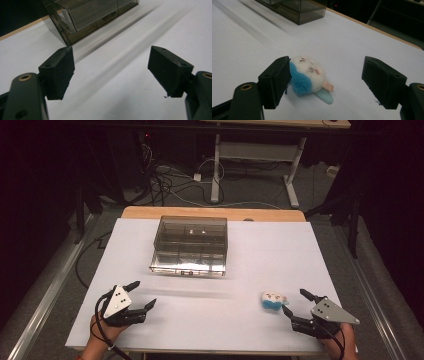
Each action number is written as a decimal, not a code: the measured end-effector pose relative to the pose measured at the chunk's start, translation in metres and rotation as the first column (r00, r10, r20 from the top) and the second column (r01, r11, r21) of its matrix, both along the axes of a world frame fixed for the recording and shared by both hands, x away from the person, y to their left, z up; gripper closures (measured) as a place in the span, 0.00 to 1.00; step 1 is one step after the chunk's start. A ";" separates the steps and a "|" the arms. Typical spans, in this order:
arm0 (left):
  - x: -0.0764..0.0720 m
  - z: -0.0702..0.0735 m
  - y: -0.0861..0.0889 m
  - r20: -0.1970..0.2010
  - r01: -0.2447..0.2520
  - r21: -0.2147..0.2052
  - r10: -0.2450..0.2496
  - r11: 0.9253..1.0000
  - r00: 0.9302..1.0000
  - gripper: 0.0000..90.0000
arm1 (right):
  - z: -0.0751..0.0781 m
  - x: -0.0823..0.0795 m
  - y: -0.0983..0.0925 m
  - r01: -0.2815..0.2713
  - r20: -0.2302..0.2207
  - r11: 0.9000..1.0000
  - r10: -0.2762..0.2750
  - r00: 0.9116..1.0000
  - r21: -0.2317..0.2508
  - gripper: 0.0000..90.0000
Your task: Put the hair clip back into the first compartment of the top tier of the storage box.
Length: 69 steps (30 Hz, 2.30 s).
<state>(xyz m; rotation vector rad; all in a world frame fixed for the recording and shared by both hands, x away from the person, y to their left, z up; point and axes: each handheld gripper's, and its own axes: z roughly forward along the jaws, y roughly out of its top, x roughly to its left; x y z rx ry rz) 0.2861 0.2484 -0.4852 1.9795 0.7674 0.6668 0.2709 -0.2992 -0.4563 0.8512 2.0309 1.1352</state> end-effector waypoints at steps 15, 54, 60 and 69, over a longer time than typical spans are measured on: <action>0.000 0.000 -0.006 0.008 0.051 0.012 -0.051 0.999 0.999 0.23 | 0.003 0.002 -0.014 0.080 -0.023 0.997 -0.079 0.997 0.002 0.22; -0.018 -0.003 0.006 0.012 0.018 0.034 -0.018 0.999 1.000 0.25 | -0.022 0.051 0.042 -0.145 -0.305 0.977 0.092 0.948 -0.158 0.43; -0.021 -0.004 0.008 -0.005 0.001 0.030 -0.001 1.000 1.000 0.25 | -0.016 0.048 0.044 -0.178 -0.264 0.974 0.137 0.955 -0.141 0.47; -0.021 -0.003 0.010 -0.001 0.008 0.022 -0.008 1.000 1.000 0.25 | 0.004 0.040 0.059 -0.207 -0.179 0.973 0.187 0.966 -0.100 0.47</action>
